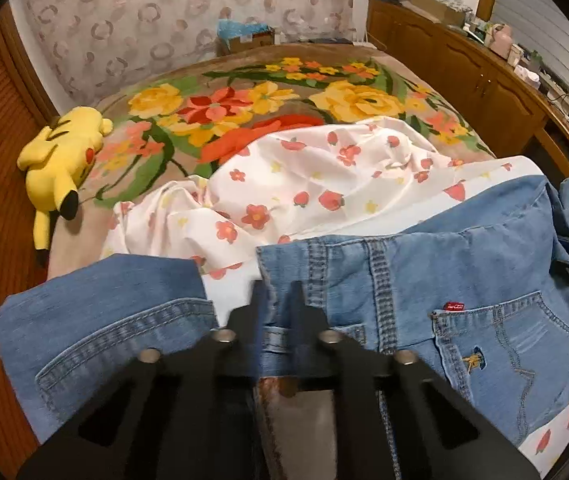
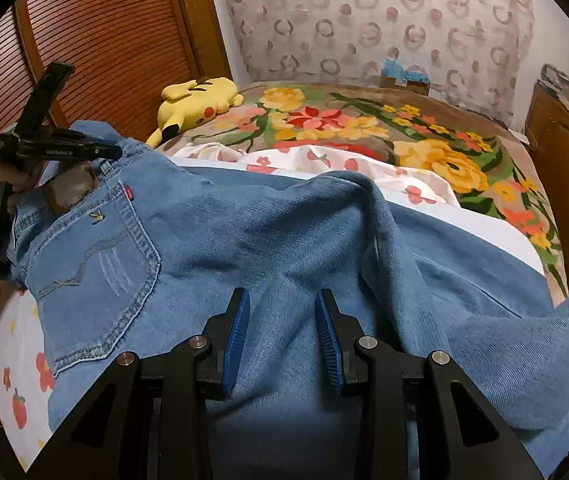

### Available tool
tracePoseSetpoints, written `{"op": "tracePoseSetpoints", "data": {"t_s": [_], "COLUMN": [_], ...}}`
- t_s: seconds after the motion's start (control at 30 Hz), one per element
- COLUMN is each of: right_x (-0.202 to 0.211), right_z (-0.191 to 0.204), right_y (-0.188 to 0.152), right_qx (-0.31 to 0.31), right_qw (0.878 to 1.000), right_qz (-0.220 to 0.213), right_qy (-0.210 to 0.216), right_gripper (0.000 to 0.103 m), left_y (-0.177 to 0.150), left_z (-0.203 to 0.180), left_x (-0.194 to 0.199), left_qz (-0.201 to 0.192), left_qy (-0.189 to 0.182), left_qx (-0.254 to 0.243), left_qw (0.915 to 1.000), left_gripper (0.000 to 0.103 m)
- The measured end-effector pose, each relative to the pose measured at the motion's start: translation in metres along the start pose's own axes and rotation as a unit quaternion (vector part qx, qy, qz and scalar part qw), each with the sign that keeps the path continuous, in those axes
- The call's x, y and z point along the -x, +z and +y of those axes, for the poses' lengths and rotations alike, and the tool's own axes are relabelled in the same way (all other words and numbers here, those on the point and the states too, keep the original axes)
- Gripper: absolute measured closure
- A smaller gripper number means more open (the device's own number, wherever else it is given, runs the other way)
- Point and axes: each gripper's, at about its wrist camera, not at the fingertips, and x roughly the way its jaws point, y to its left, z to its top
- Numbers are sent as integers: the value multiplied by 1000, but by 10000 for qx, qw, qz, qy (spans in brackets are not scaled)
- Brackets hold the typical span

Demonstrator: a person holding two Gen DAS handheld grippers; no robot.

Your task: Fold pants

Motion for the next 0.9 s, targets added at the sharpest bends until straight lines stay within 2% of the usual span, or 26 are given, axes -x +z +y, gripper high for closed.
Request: {"op": "tracePoseSetpoints", "data": {"t_s": [0.2, 0.3, 0.4, 0.6, 0.7, 0.77, 0.83, 0.9], "right_x": [11, 20, 25, 34, 41, 43, 48, 52], "right_z": [11, 15, 17, 16, 15, 13, 13, 11], "right_y": [-4, -6, -7, -15, -21, -25, -27, -29], "right_qx": [-8, -33, -34, -86, -135, -161, -175, -207], "right_qw": [9999, 9997, 9995, 9988, 9984, 9981, 9979, 9974], "right_qz": [-100, -199, -295, -431, -483, -496, -505, -534], "right_qy": [-79, -100, -130, -213, -273, -316, -374, -439], "right_gripper": [67, 67, 67, 67, 67, 67, 67, 67], "left_y": [-10, -14, -19, -25, -27, -29, -31, -32], "left_z": [7, 18, 30, 22, 9, -5, -20, -36], "left_x": [48, 74, 87, 92, 100, 107, 111, 114], "left_qz": [-521, -784, -878, -901, -1019, -1137, -1243, -1345], "left_qy": [42, 207, 395, 333, 312, 221, 221, 104], "left_qx": [113, 283, 396, 356, 306, 194, 62, -73], "left_qw": [9986, 9963, 9946, 9947, 9938, 9931, 9920, 9908], "left_gripper": [100, 100, 100, 100, 90, 70, 59, 56]}}
